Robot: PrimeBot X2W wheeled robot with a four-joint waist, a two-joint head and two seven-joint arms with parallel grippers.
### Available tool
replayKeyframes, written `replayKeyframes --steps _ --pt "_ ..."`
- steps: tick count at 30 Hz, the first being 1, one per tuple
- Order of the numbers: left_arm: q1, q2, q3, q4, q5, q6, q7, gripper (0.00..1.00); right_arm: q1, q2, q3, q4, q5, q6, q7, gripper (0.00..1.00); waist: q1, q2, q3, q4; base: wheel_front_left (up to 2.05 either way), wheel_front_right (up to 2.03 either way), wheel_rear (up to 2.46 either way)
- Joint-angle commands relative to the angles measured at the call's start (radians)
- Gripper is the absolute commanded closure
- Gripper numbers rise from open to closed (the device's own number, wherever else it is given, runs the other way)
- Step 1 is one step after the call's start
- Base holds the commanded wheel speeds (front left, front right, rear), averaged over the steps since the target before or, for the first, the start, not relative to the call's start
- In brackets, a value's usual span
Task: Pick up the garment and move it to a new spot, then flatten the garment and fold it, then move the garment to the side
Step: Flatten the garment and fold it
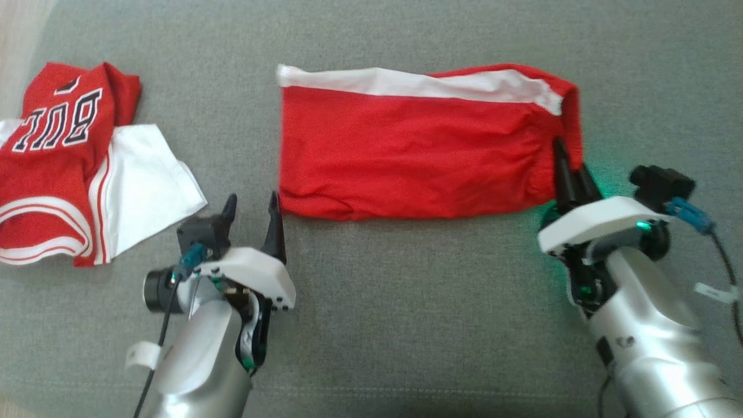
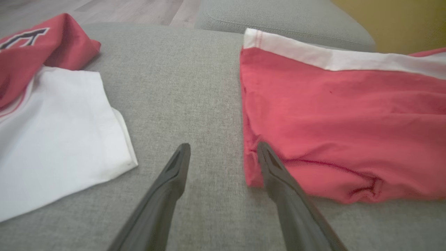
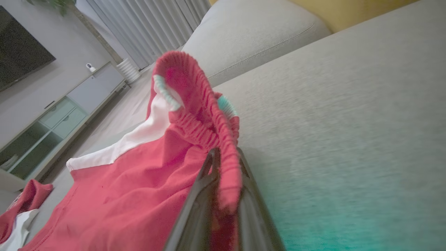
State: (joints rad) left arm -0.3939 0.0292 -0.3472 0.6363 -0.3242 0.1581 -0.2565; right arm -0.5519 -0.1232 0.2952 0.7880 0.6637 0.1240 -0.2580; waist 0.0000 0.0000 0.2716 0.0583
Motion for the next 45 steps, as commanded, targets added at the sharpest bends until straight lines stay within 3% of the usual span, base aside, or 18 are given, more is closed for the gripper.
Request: replayKeyframes --steps 1,6,12,19,20,21,22,23,28,31,35,45 --pt "-0.002 0.021 0.023 -0.031 -0.004 0.0 -0.005 0.0 0.0 -0.003 0.019 -0.042 0.012 0.007 -0.003 1.0 0.0 0.0 -0.009 -0.002 0.0 0.0 0.0" --pt "0.028 0.021 -0.007 -0.035 -0.028 -0.001 -0.005 0.0 -0.01 -0.006 0.103 -0.161 0.068 0.007 0.064 1.0 0.0 0.0 -0.029 0.018 0.0 0.0 0.0" --pt "0.051 0.021 -0.063 -0.038 -0.065 0.004 -0.005 0.0 -0.011 0.036 0.208 -0.29 0.146 0.007 0.176 1.0 0.0 0.0 -0.048 0.099 0.0 0.0 0.0" --pt "0.068 0.021 -0.133 -0.051 -0.096 0.017 -0.005 0.0 -0.054 0.068 0.231 -0.197 0.119 0.007 0.16 1.0 0.0 0.0 -0.048 0.223 0.0 0.0 0.0" --pt "0.068 0.021 -0.144 -0.053 -0.098 0.018 -0.005 0.0 -0.062 0.07 0.236 -0.177 0.122 0.007 0.154 0.61 0.0 0.0 -0.046 0.236 0.0 0.0 0.0" --pt "0.067 0.021 -0.152 -0.055 -0.099 0.021 -0.005 0.0 -0.069 0.071 0.239 -0.157 0.129 0.007 0.146 0.31 0.0 0.0 -0.044 0.247 0.0 0.0 0.0" --pt "0.067 0.021 -0.152 -0.055 -0.099 0.021 -0.005 0.0 -0.069 0.071 0.239 -0.157 0.129 0.007 0.146 0.31 0.0 0.0 -0.044 0.247 0.0 0.0 0.0" --pt "0.068 0.021 -0.157 -0.055 -0.1 0.023 -0.005 0.0 -0.077 0.072 0.246 -0.142 0.136 0.007 0.133 0.0 0.0 0.0 -0.044 0.256 0.0 0.0 0.0" --pt "0.074 0.021 -0.15 -0.063 -0.097 0.039 -0.005 0.0 -0.106 0.073 0.299 -0.111 0.185 0.007 0.05 0.0 0.0 0.0 -0.047 0.254 0.0 0.0 0.0" --pt "0.077 0.021 -0.131 -0.068 -0.081 0.047 -0.005 0.0 -0.123 0.073 0.277 -0.057 0.135 0.007 0.012 0.0 0.0 0.0 -0.054 0.222 0.0 0.0 0.0" --pt "0.078 0.021 -0.088 -0.095 -0.048 0.056 -0.005 0.0 -0.12 0.062 0.152 -0.014 0.03 0.007 -0.003 0.0 0.0 0.0 -0.063 0.163 0.0 0.0 0.0" --pt "0.109 0.021 0.025 -0.184 0.088 0.065 -0.005 0.0 0.075 0.061 -0.205 -0.146 -0.342 0.007 -0.004 0.0 0.0 0.0 -0.095 0.018 0.0 0.0 0.0"
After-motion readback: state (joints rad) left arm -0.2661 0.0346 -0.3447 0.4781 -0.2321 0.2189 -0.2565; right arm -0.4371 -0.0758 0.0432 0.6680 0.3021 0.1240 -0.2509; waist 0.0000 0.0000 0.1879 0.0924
